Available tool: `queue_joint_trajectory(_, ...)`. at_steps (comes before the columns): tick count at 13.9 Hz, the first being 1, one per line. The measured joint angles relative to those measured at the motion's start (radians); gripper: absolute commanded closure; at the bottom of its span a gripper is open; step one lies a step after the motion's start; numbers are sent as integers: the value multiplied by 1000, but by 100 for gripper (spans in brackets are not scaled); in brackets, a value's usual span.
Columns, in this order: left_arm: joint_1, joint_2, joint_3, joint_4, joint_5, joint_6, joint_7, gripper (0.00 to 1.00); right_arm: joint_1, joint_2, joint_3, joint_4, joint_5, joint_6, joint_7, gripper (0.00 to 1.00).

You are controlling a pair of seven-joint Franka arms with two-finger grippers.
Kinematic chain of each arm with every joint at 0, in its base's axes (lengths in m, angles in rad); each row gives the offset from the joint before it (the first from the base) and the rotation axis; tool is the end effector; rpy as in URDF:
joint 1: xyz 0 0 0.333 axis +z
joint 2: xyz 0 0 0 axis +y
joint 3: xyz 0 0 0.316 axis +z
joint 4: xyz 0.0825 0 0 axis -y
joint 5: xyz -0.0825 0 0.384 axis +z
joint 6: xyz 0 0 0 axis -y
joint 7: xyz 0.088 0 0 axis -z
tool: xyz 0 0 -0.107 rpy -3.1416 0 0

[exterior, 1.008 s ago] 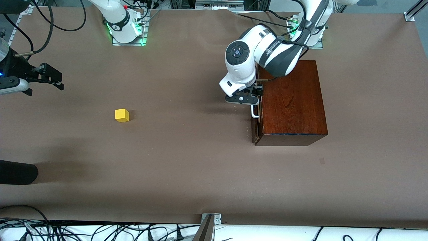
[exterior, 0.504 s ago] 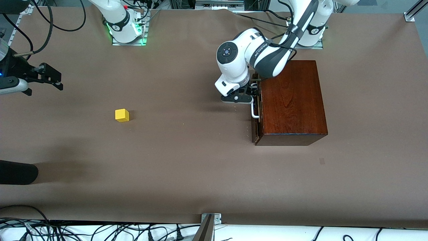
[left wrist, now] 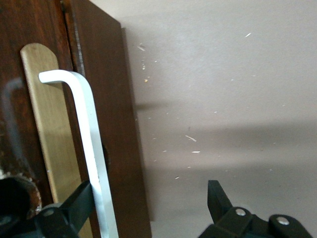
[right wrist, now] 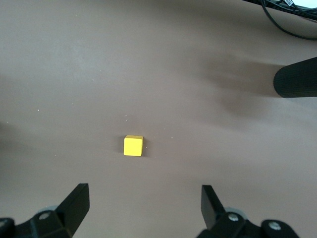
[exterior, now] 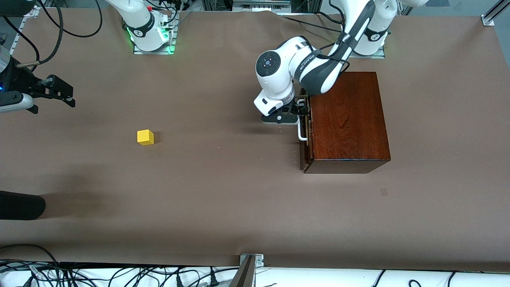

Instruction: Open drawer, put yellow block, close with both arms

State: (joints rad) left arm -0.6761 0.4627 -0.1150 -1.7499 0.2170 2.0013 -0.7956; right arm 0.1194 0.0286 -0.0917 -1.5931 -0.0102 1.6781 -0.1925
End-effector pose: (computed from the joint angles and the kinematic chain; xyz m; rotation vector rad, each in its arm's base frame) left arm 0.4606 -0.4393 0.2943 -2.8962 0.1451 0.0701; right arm 0.5728 0.0156 0.6076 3.1039 0.3446 0.0863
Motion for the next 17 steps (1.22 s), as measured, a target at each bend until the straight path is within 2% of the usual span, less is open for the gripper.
queue_joint_trajectory(4, -45, 24, 5, 11, 8, 44, -71, 0, 0, 1, 0, 0, 0, -4, 0, 0)
queue_joint_trajectory(8, -86, 54, 2, 77, -5, 70, -111, 0, 0, 2, 0, 0, -1, -17, 0, 0)
queue_joint_trajectory(13, -104, 72, 1, 110, -16, 69, -135, 0, 0, 12, -9, -6, -5, -107, 0, 0)
queue_joint_trajectory(17, -119, 82, -1, 161, -85, 74, -146, 0, 3, 53, -8, -47, -5, -65, 0, 0)
